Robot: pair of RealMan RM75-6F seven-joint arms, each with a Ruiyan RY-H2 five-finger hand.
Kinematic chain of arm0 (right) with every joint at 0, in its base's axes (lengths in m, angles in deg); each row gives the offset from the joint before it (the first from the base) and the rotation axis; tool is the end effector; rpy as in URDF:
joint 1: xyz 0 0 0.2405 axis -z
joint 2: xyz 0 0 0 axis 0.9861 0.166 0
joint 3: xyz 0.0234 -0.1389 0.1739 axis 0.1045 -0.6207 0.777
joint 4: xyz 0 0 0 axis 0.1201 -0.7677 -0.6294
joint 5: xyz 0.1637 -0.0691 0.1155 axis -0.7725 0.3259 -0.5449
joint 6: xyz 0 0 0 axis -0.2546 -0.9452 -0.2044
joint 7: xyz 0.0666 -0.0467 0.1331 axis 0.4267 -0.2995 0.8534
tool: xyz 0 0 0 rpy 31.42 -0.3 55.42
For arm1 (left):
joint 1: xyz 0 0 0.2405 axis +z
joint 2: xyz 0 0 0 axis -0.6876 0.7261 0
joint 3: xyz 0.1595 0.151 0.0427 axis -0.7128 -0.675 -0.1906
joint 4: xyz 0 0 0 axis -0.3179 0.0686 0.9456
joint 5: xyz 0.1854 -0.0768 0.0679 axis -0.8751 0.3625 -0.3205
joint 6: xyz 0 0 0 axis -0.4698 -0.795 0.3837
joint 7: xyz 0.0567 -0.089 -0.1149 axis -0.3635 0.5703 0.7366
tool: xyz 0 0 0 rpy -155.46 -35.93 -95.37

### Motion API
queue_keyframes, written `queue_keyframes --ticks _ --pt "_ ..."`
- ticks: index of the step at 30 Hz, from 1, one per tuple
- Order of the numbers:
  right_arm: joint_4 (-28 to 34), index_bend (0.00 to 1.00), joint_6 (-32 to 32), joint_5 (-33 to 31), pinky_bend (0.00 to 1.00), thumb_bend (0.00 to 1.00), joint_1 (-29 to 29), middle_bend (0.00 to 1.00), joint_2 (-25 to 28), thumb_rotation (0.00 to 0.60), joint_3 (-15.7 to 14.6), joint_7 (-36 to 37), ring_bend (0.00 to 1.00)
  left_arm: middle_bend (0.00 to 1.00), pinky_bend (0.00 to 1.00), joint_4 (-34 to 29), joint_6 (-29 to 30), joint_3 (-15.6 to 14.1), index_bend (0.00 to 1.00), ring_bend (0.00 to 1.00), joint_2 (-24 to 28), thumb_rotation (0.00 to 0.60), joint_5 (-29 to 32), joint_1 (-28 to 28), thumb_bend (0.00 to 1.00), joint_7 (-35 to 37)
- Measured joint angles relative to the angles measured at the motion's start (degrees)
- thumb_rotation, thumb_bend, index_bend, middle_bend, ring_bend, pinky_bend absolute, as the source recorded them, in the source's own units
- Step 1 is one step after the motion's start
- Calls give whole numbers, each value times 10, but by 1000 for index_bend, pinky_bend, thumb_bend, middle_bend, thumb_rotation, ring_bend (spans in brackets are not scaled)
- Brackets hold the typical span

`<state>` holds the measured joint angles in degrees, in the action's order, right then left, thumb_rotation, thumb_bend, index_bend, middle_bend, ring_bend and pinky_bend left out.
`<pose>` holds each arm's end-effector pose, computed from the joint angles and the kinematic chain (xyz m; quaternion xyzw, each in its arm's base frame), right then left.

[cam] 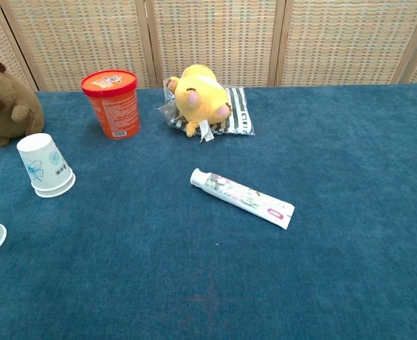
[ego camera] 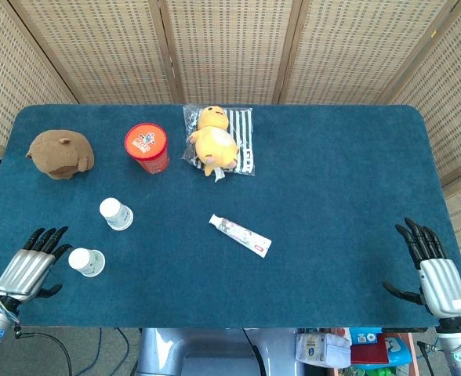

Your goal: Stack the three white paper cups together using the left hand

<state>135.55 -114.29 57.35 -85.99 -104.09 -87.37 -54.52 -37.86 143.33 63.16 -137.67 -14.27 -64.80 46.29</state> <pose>-0.2691 -0.1906 0.1388 0.5802 -0.4168 0.4754 0.5135 -0.2685 0.1997 0.0988 -0.7480 -0.3724 -0.2044 0.5099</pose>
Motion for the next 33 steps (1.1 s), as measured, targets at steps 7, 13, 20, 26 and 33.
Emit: queue_keyframes --ticks 7,13,20,26,33 --pt "0 0 0 2 0 47 0 0 0 600 0 0 0 0 0 30 -26 25 250 0 -20 600 29 -5 234 0" --pt "-1 0 0 -1 0 48 0 0 0 600 0 2 0 0 0 50 -58 47 250 0 -45 600 47 -18 234 -17" --pt "-2 0 -1 -1 0 48 1 0 1 600 1 6 0 0 0 54 -87 64 318 0 -68 600 74 -30 234 -37" --pt "-3 0 -4 -3 0 48 2 0 2 600 3 10 0 0 0 58 -95 74 451 0 -84 600 87 -35 234 -60" --pt "-4 0 -1 -2 0 48 1 0 1 600 2 8 0 0 0 40 -83 81 465 0 -65 600 76 -32 234 -42"
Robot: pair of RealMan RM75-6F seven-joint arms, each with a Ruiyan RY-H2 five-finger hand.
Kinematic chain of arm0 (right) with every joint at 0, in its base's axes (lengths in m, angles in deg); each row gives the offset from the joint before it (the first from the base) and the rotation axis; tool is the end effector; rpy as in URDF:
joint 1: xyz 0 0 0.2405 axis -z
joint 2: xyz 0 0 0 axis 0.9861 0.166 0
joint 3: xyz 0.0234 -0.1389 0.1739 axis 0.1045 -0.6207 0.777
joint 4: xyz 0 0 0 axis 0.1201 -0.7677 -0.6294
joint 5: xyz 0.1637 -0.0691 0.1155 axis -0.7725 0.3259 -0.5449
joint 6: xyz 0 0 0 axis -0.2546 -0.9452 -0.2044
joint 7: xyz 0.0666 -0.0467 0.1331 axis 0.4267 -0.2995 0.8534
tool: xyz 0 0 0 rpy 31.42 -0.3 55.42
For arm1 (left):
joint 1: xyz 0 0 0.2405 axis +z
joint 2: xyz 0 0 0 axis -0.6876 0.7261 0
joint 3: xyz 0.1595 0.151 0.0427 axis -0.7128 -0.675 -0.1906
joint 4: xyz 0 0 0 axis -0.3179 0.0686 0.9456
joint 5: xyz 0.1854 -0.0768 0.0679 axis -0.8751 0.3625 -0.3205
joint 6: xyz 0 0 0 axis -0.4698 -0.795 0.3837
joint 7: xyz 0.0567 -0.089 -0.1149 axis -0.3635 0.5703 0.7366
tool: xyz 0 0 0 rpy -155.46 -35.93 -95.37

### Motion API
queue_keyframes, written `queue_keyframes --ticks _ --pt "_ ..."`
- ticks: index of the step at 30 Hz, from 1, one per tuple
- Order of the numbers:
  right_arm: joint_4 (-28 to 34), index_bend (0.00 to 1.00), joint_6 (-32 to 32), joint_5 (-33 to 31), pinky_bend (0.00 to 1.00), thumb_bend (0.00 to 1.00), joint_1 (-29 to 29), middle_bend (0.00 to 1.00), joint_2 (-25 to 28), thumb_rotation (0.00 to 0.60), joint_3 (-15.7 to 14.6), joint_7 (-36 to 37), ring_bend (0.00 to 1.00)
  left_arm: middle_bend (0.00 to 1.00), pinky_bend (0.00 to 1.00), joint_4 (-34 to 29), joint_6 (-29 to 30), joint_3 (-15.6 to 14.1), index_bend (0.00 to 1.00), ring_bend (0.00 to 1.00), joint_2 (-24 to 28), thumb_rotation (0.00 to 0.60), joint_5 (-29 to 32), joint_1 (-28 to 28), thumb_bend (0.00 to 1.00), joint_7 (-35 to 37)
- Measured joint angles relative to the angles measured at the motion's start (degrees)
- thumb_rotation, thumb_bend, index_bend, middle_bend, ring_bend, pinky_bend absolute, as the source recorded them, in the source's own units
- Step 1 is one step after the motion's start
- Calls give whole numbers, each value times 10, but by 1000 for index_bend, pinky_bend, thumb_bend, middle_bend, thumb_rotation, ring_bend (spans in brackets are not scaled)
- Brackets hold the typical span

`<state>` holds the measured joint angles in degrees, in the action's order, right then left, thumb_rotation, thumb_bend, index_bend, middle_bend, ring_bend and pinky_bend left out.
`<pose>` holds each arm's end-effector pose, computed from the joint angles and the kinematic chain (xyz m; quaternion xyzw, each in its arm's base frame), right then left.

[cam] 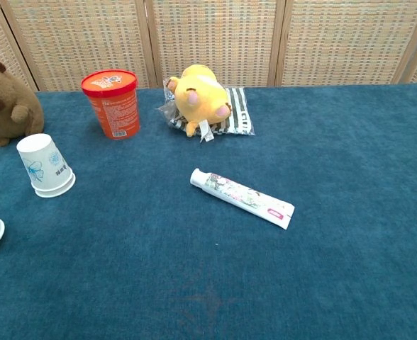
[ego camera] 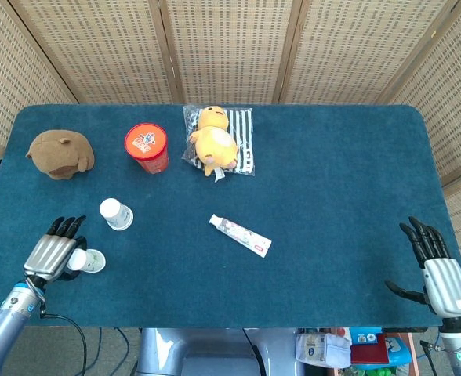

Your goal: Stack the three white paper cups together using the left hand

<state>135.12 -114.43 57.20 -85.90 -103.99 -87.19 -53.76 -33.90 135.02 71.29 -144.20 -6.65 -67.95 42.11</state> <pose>-0.2710 -0.1910 0.1409 0.5773 -0.4173 0.4773 0.5146 -0.2587 0.2418 0.0694 -0.7448 -0.3820 -0.2049 0.5073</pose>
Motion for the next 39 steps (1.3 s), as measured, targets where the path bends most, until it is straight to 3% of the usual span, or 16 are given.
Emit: queue_keyframes --ticks 10,16,25,39 --pt "3 0 0 3 0 47 -1 0 -2 600 -1 -9 0 0 0 -81 -2 35 462 0 90 600 -12 -17 234 40" --pt "2 0 1 1 0 48 0 0 -2 600 -1 -8 0 0 0 -106 -11 69 460 0 120 600 18 -41 234 42" --pt "0 0 5 -2 0 48 -2 0 -3 600 0 -3 0 0 0 -108 -42 113 455 0 118 600 126 -102 234 -14" --pt "-2 0 11 -2 0 47 -5 0 -4 600 -1 1 0 0 0 -72 -81 123 449 0 84 600 267 -182 233 -93"
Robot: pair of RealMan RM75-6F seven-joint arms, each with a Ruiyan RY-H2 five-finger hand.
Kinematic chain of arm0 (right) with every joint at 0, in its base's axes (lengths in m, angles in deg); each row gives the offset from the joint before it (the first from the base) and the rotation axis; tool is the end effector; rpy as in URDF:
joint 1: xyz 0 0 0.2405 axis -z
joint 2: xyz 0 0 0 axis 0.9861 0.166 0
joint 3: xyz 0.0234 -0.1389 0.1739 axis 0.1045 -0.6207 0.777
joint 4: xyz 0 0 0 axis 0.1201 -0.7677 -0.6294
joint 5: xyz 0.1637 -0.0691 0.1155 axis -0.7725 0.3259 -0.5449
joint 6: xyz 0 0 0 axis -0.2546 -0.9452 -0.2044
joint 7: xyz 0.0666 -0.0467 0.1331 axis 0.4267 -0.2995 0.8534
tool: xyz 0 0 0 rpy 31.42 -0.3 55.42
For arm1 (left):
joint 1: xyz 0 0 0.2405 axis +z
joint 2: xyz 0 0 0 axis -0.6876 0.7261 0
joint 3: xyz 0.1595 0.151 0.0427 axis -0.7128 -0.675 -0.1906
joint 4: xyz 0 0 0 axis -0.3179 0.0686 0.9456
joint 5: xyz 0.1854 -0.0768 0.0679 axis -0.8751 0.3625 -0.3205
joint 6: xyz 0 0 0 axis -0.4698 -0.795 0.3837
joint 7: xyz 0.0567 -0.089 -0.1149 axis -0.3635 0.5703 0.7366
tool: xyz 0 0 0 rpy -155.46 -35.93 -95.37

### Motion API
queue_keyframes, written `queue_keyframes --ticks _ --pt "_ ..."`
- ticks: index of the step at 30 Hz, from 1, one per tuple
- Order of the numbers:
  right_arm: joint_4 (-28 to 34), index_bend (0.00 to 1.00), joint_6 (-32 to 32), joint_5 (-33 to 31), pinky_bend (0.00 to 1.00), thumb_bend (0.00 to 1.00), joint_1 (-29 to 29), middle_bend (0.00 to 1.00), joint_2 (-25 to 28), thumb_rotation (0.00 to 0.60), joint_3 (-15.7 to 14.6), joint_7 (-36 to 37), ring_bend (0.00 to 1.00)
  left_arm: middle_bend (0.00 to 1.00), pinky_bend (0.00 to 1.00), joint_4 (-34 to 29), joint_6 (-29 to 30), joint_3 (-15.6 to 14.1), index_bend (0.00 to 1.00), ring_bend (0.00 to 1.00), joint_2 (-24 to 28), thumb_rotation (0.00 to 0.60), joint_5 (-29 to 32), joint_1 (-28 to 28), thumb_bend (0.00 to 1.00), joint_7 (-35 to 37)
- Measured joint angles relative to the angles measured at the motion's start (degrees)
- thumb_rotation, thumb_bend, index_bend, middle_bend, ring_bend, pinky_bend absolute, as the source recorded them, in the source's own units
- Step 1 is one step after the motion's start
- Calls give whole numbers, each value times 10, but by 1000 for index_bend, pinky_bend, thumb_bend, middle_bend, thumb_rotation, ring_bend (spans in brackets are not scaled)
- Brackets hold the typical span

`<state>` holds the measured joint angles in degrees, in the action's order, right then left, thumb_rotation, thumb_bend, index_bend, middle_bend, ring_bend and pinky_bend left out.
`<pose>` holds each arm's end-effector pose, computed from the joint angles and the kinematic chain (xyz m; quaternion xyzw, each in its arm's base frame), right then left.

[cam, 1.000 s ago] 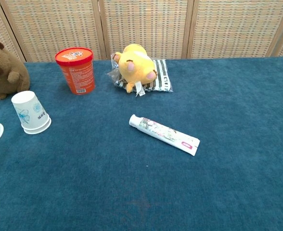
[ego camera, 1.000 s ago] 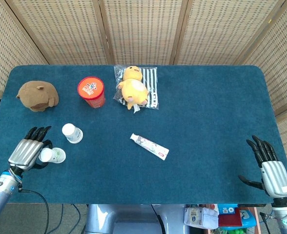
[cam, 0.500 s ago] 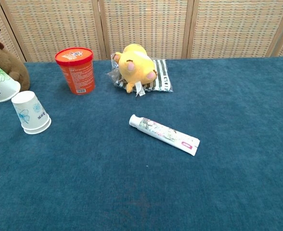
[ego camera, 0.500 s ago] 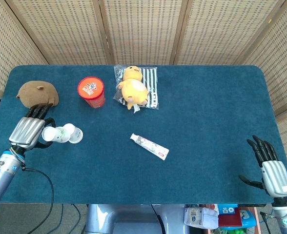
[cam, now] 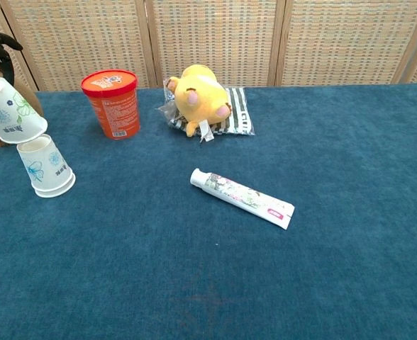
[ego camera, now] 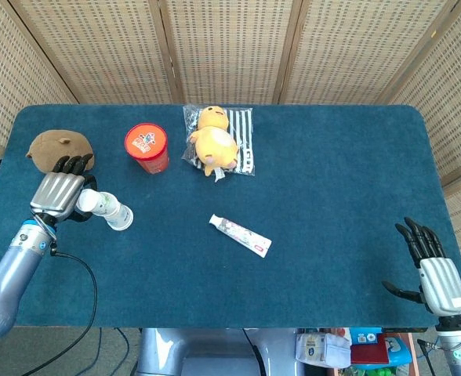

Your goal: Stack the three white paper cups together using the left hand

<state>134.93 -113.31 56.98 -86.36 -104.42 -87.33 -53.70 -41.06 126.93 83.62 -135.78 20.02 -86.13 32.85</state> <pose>-0.2714 -0.1928 0.1361 0.5803 -0.4239 0.4730 0.5097 -0.1735 0.3437 0.1181 -0.7125 -0.3742 -0.2390 0.5434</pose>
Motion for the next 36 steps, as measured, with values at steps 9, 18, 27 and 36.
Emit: queue_keyframes --ticks 9,18,27,36 --pt "0 0 -2 -1 0 47 1 0 0 600 0 0 0 0 0 1 -2 -13 448 0 -21 600 41 -33 234 -39" --pt "0 0 -1 -1 0 47 0 0 -1 600 0 0 0 0 0 2 -3 -23 447 0 -24 600 79 -55 234 -54" --pt "0 0 -2 -1 0 48 0 0 -1 600 0 0 0 0 0 14 5 -36 408 0 -33 600 95 -71 234 -66" --pt "-1 0 -5 -2 0 47 2 0 -1 600 2 1 0 0 0 21 6 -53 120 0 -50 600 122 -89 234 -90"
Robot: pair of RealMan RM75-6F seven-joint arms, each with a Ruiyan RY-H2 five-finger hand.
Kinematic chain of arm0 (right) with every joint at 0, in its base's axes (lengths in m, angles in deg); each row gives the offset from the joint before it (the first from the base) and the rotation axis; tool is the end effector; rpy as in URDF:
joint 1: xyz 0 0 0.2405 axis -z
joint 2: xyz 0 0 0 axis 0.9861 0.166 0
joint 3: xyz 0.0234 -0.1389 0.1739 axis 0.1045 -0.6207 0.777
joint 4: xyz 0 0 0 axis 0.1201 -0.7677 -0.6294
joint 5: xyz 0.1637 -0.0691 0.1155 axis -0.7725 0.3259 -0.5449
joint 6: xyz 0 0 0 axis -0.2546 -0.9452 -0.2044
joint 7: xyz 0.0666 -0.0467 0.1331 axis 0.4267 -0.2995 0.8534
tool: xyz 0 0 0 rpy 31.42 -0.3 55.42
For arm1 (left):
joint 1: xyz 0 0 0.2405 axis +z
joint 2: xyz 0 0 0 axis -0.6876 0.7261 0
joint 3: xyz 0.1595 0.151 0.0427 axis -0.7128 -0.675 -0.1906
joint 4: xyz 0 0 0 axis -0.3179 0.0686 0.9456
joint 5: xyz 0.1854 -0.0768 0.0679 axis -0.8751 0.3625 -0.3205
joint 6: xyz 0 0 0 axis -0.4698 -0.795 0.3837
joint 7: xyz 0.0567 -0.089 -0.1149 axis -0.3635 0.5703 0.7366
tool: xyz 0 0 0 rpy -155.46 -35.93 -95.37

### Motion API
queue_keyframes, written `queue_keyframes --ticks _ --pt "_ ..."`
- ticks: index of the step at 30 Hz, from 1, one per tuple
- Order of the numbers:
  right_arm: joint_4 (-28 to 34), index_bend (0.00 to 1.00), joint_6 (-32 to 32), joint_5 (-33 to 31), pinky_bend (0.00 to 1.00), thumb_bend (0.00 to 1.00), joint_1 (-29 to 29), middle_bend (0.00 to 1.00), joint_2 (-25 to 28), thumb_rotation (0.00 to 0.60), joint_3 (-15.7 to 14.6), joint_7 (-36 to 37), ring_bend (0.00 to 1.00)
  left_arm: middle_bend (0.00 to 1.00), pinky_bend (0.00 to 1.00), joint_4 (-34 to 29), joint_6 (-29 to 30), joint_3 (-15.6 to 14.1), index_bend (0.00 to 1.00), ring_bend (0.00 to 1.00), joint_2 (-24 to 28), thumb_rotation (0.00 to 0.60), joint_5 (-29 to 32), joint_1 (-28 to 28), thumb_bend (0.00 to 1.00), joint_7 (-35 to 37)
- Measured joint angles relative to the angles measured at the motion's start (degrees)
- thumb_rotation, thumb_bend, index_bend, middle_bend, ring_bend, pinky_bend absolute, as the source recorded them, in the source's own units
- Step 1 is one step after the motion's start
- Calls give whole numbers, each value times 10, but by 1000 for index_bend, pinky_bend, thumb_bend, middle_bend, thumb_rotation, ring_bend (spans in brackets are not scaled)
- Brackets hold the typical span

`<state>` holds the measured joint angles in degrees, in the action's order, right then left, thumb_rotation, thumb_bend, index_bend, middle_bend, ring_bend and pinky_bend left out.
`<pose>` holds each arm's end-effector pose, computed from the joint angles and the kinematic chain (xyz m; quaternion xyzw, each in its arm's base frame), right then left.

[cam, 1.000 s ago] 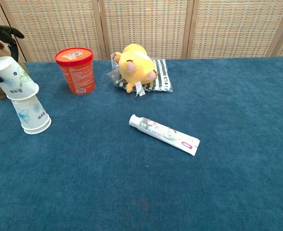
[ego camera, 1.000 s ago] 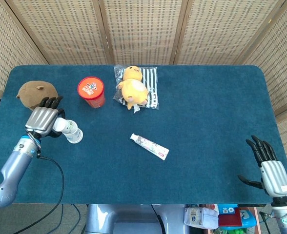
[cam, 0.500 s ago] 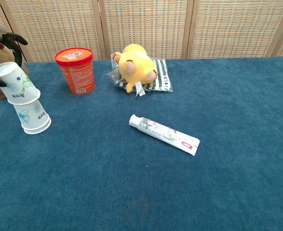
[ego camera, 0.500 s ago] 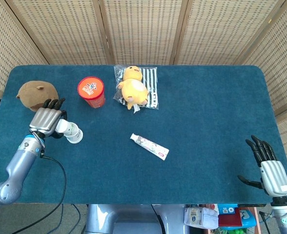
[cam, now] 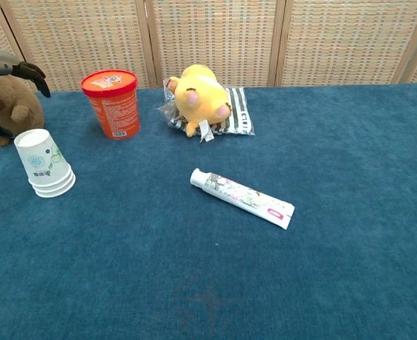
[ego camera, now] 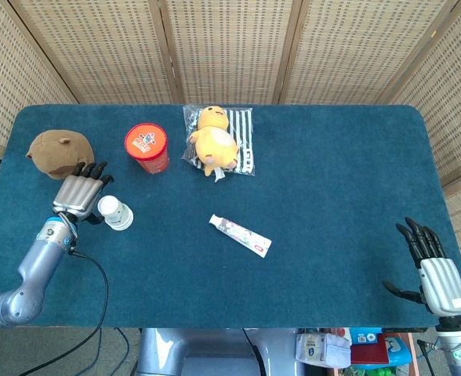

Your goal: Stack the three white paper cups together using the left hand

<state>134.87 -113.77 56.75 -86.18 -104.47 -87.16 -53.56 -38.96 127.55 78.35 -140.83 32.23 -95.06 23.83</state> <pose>-0.2719 -0.1927 0.1378 0.5760 -0.4229 0.4759 0.5127 -0.1686 0.3515 0.0875 -0.7347 -0.3683 -0.1737 0.5426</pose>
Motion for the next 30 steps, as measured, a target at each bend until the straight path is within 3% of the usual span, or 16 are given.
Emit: queue_keyframes --ticks 8,15,18,23,26,30 --pt "-2 0 2 -1 0 48 0 0 0 600 0 4 0 0 0 -13 16 6 98 0 6 600 -10 6 234 30" --pt "-2 0 3 2 0 47 -1 0 0 600 -1 2 0 0 0 -55 56 12 59 0 20 600 -93 42 234 82" --pt "-1 0 1 4 0 48 -1 0 0 600 -2 -3 0 0 0 -79 108 -1 48 0 15 600 -167 78 234 100" --pt "2 0 -1 5 0 48 -1 0 -1 600 -1 -10 0 0 0 -78 219 -48 43 0 -32 600 -342 159 234 121" --pt "5 0 -3 7 0 48 -1 0 -1 600 -1 -17 0 0 0 -49 294 -81 40 0 -86 600 -435 218 234 124" --pt "8 0 -3 6 0 47 -1 0 -2 600 -1 -24 0 0 0 14 376 -117 38 0 -158 600 -514 295 234 130"
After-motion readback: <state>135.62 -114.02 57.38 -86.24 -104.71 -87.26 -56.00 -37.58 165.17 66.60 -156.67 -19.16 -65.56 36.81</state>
